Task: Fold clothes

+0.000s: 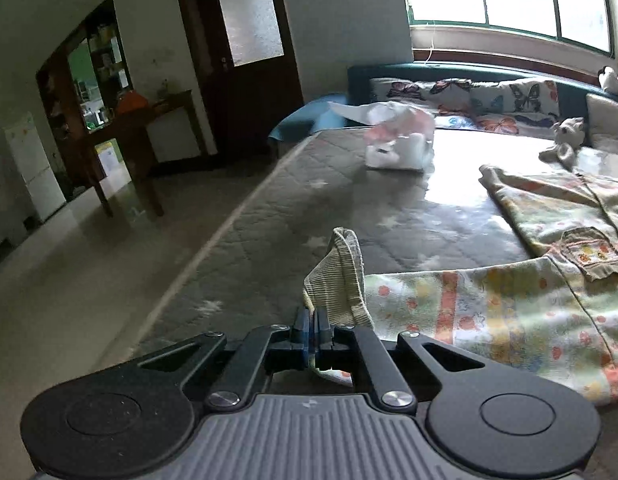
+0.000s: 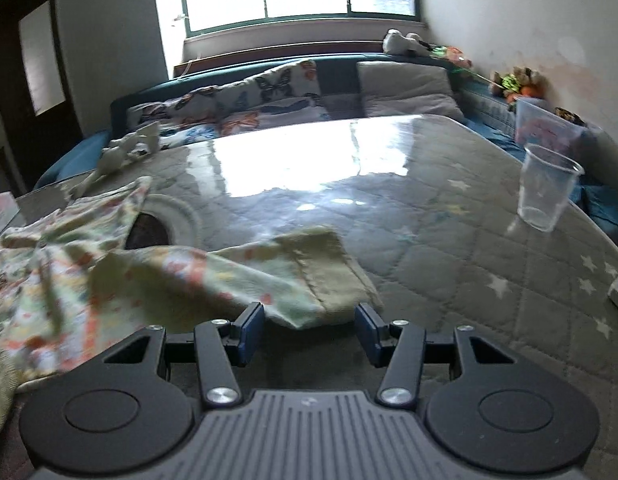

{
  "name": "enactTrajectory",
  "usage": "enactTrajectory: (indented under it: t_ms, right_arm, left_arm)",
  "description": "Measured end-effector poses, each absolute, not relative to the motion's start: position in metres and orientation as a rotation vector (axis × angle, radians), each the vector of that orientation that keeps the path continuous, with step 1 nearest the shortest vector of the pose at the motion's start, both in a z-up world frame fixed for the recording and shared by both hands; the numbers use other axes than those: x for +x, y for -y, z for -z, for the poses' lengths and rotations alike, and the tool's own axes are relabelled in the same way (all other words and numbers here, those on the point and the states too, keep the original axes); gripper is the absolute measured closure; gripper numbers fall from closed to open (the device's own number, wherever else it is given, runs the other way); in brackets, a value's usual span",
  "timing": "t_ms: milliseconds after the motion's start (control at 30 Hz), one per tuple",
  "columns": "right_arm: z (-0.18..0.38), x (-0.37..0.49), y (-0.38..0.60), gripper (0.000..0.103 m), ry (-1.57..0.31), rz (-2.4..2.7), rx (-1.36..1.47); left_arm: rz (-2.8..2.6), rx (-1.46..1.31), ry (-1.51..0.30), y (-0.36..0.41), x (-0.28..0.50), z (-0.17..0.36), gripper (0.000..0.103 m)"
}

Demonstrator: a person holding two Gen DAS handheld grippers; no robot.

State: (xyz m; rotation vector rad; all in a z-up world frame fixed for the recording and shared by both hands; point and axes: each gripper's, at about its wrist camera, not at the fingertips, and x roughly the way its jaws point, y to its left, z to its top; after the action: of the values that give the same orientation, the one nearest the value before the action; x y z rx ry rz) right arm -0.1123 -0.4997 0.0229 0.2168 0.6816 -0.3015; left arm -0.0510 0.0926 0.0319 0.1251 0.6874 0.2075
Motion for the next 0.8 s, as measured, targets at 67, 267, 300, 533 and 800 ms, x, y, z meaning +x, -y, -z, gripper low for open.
enactTrajectory:
  t_ms: [67, 267, 300, 533, 800]
  right_arm:
    - [-0.022, -0.114, 0.505, 0.052, -0.677, 0.311, 0.226]
    - [-0.026, -0.113, 0.520, 0.052, -0.636, 0.316, 0.293]
    - [-0.026, -0.113, 0.523, 0.052, -0.629, 0.316, 0.305]
    - [-0.016, -0.081, 0.528, 0.058, -0.671, 0.311, 0.283]
    - [-0.002, -0.071, 0.527, 0.067, -0.673, 0.342, 0.260]
  left_arm:
    - [-0.220, 0.138, -0.700, -0.098, -0.049, -0.032, 0.100]
    - [-0.242, 0.173, -0.729, -0.105, -0.037, -0.028, 0.100]
    - [-0.240, 0.184, -0.732, -0.104, -0.036, -0.027, 0.100]
    - [-0.244, 0.183, -0.754, -0.105, -0.035, -0.021, 0.100]
    - [-0.248, 0.190, -0.759, -0.105, -0.030, -0.021, 0.100]
